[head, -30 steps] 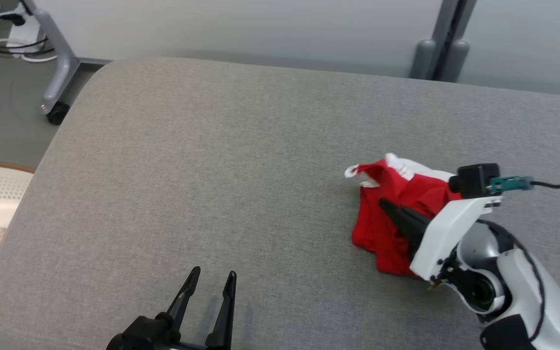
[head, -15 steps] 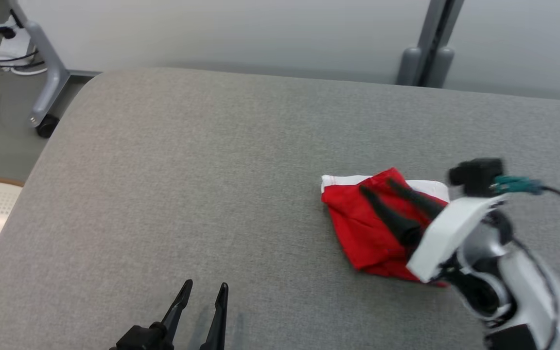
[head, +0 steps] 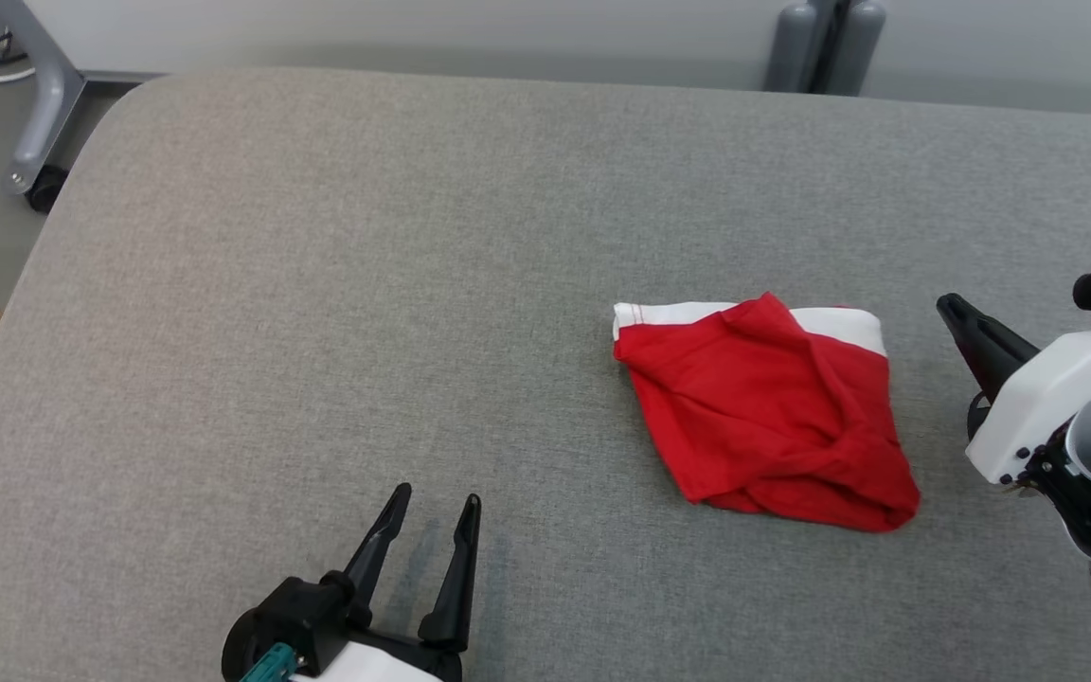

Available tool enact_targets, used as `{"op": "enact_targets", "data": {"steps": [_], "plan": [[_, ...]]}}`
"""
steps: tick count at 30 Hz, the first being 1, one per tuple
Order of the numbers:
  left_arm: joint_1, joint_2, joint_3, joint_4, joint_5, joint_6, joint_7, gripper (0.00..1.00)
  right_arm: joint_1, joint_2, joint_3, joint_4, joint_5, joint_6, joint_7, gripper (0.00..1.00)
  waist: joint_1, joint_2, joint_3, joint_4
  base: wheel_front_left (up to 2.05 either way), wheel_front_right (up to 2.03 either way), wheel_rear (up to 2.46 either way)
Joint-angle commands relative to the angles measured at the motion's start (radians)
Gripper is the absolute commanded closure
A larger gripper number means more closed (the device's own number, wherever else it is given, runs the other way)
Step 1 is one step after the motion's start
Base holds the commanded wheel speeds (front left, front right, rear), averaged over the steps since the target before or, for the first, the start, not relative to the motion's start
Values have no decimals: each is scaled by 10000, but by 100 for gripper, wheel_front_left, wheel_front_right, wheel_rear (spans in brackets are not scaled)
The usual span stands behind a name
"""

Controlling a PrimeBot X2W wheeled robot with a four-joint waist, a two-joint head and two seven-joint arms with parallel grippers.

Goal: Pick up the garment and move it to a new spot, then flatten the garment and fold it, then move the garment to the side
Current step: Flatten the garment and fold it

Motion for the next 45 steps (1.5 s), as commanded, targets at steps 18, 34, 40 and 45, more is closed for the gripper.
{"op": "enact_targets", "data": {"steps": [18,34,40,45], "plan": [[-52,40,51,205,-222,227,-46,0,-54,-598,3497,1102,1958,4,-852,100,0,0,-73,695,0,0,0],[988,41,641,128,-48,288,-46,0,1002,-45,6438,1326,2257,4,-1966,100,0,0,-1533,148,0,0,0],[1791,43,1286,-206,61,342,-46,0,1799,-319,6073,962,1694,3,-3664,100,0,0,-2397,-352,0,0,0],[2223,40,1815,-576,168,371,-46,0,2837,-391,4442,565,583,4,-5390,76,0,0,-2653,-724,0,0,0]]}}
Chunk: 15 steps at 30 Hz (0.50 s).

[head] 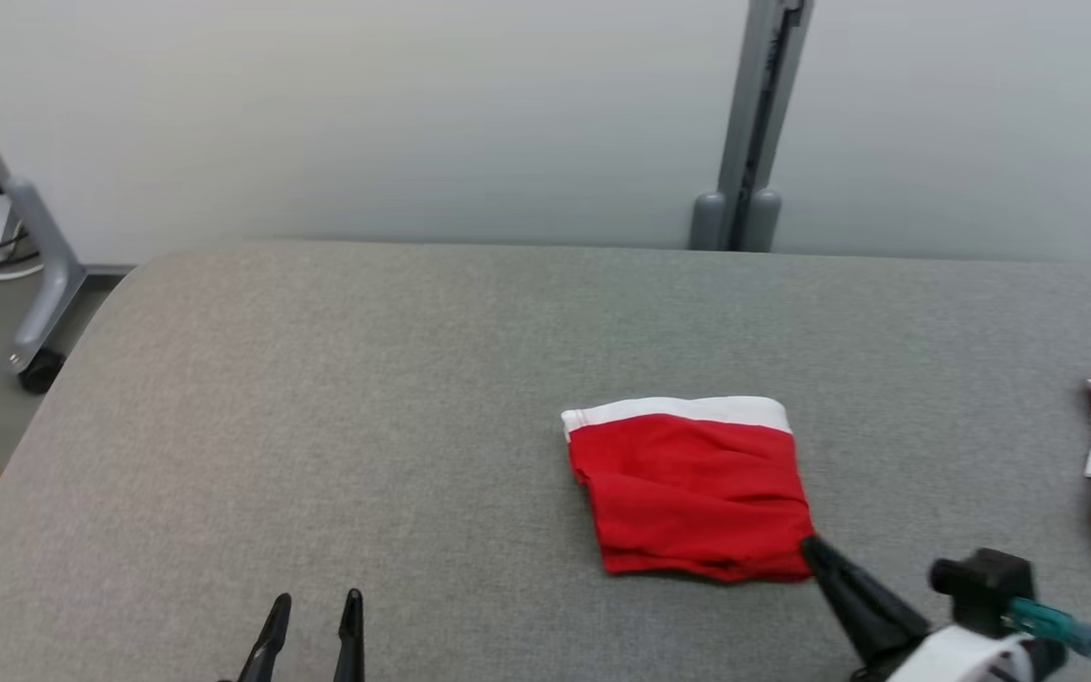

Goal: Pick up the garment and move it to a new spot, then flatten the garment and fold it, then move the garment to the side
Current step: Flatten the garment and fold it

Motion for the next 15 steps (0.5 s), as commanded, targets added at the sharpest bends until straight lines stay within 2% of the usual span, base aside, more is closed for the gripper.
{"op": "enact_targets", "data": {"steps": [1,2,3,5,6,8,11,15], "plan": [[210,41,161,-59,100,0,-46,0,380,-3,-594,-81,-490,4,-490,58,-1,-1,-224,-277,0,0,0],[257,38,241,-73,126,-29,-46,0,577,7,-1117,-71,-902,1,-739,9,-1,-1,-264,-332,0,0,0],[309,40,324,-77,158,-60,-46,0,780,50,-1660,-36,-1408,3,-880,0,-1,-1,-297,-370,0,0,0],[391,38,455,2,185,-99,-46,0,1288,463,-2753,-47,-2192,3,-1046,0,-1,-1,-346,-408,0,0,0],[391,38,455,2,185,-99,-46,0,1288,463,-2753,-47,-2192,3,-1046,0,-1,-1,-346,-408,0,0,0],[452,41,574,79,198,-114,-46,0,1719,817,-3807,-206,-2984,3,-1086,0,-1,-1,-397,-386,0,0,0],[502,39,701,178,194,-115,-46,0,2334,1558,-5174,-800,-3802,3,-1095,0,-1,-1,-448,-325,0,0,0],[408,33,851,316,184,-223,-46,0,2890,2219,-6191,-1206,-4584,3,-1093,0,-1,-1,-433,-261,0,0,0]]}}
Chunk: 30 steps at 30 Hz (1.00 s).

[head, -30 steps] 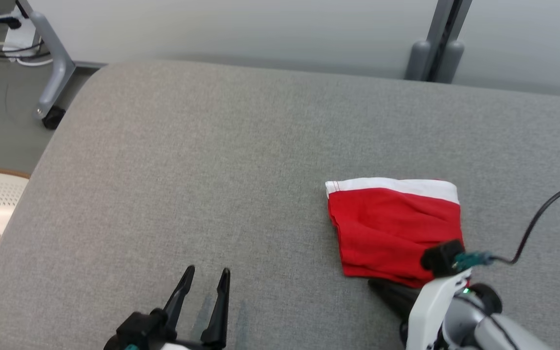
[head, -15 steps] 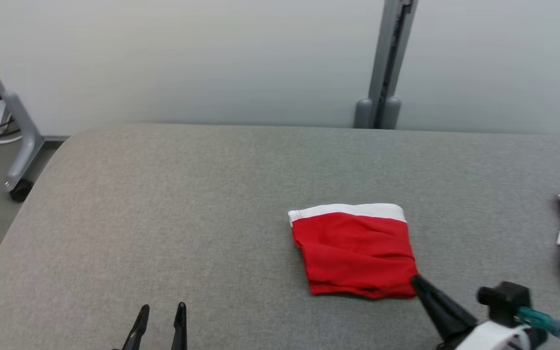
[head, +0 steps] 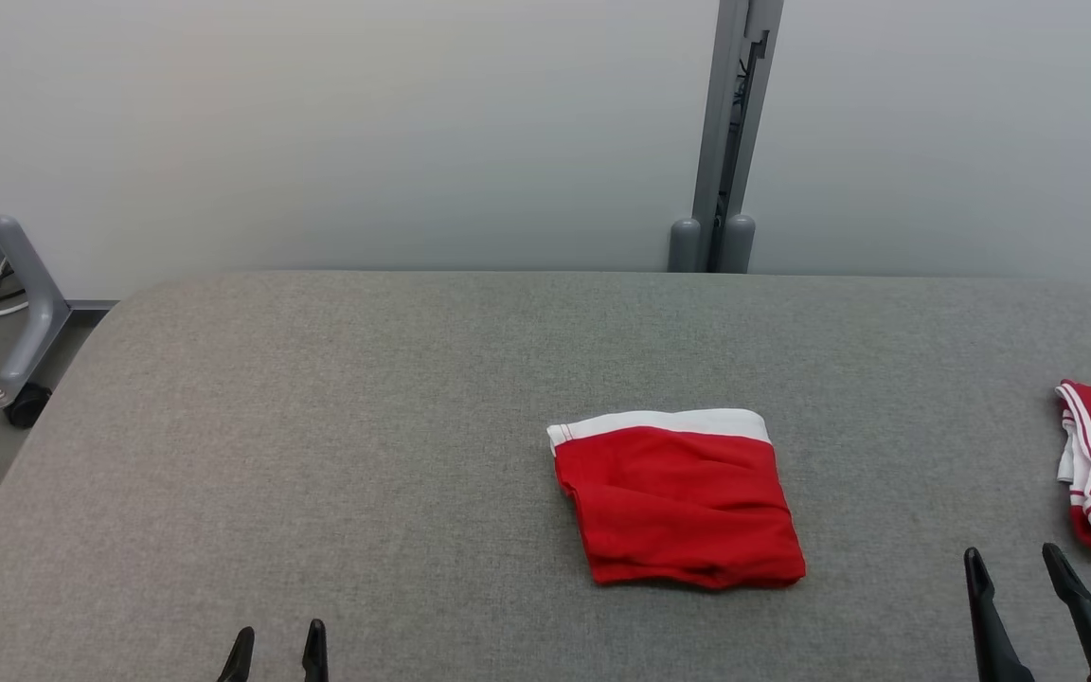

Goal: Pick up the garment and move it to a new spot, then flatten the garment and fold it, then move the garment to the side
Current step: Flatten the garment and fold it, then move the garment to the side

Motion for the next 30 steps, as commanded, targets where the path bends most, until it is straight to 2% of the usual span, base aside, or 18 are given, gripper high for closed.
{"op": "enact_targets", "data": {"steps": [1,8,11,14,16,21,24,30], "plan": [[-10,31,16,19,22,-41,-46,0,70,5,-35,-60,-137,1,-43,0,0,-1,12,10,0,0,0],[-140,35,38,32,88,-62,-46,0,-5,409,-247,-100,-302,1,-47,0,0,-1,48,27,0,0,0],[-205,31,-9,-1,106,-73,-46,0,-437,640,-242,38,282,1,-47,0,0,-1,129,30,0,0,0],[-346,32,-176,-52,142,-66,-46,0,-1220,837,142,742,1506,2,158,0,0,-1,323,69,0,0,0],[-492,35,-345,-19,181,-129,-46,0,-1981,868,367,1337,2327,2,959,0,0,-1,547,168,0,0,0],[-1372,34,-883,87,129,-226,-46,0,-3969,736,753,2769,3139,1,3311,0,0,-1,1470,656,0,0,0],[-1742,37,-1181,105,-79,-115,-46,0,-4919,633,822,3672,2960,2,4448,0,0,-1,1887,945,0,0,0],[-2203,34,-1574,80,-354,87,-46,0,-6085,485,886,5231,2359,1,5896,0,0,-1,2438,1420,0,0,0]]}}
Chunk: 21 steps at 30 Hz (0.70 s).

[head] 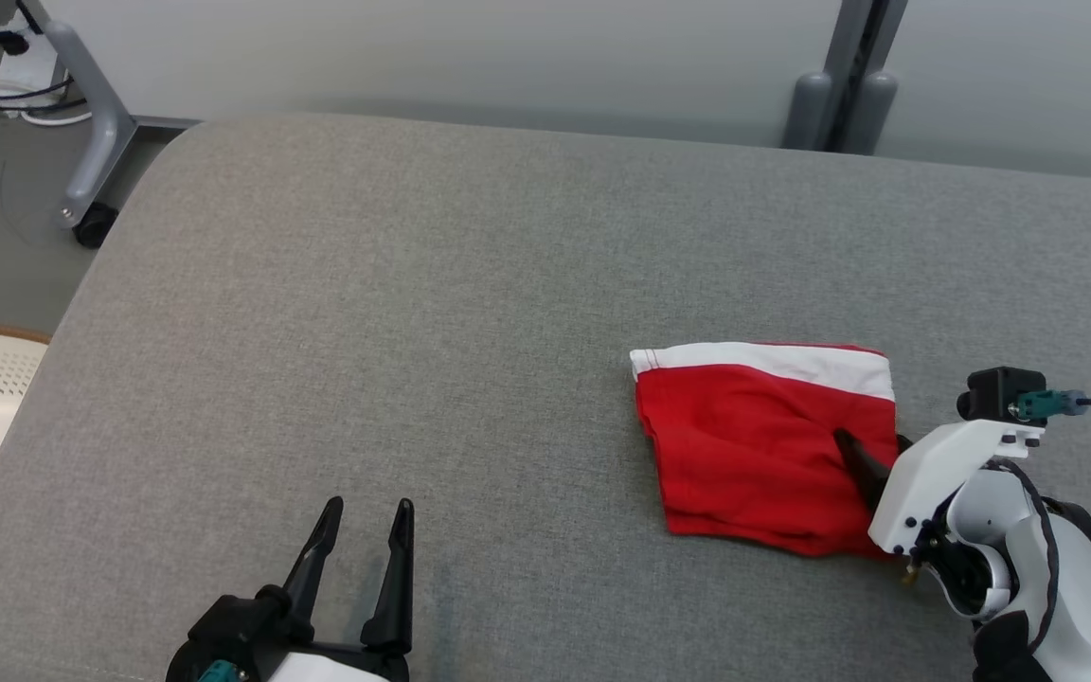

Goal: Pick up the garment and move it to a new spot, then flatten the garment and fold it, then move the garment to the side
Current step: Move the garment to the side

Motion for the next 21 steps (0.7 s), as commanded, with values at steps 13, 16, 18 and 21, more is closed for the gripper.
{"op": "enact_targets", "data": {"steps": [13,16,18,21], "plan": [[18,31,193,-423,-216,429,-46,0,159,300,-232,-1034,1993,4,-1130,100,0,0,375,-857,0,0,0],[5,28,244,-561,-96,379,-46,0,382,-188,-230,-1768,1952,3,-1169,100,0,0,470,-1788,0,0,0],[-255,37,246,-599,122,249,-45,0,147,-744,-403,-2180,1642,6,-966,100,0,0,730,-2581,0,0,0],[-605,36,222,-491,391,44,-46,0,-488,-1280,-690,-2250,1368,4,-608,100,0,0,1104,-3129,0,0,0]]}}
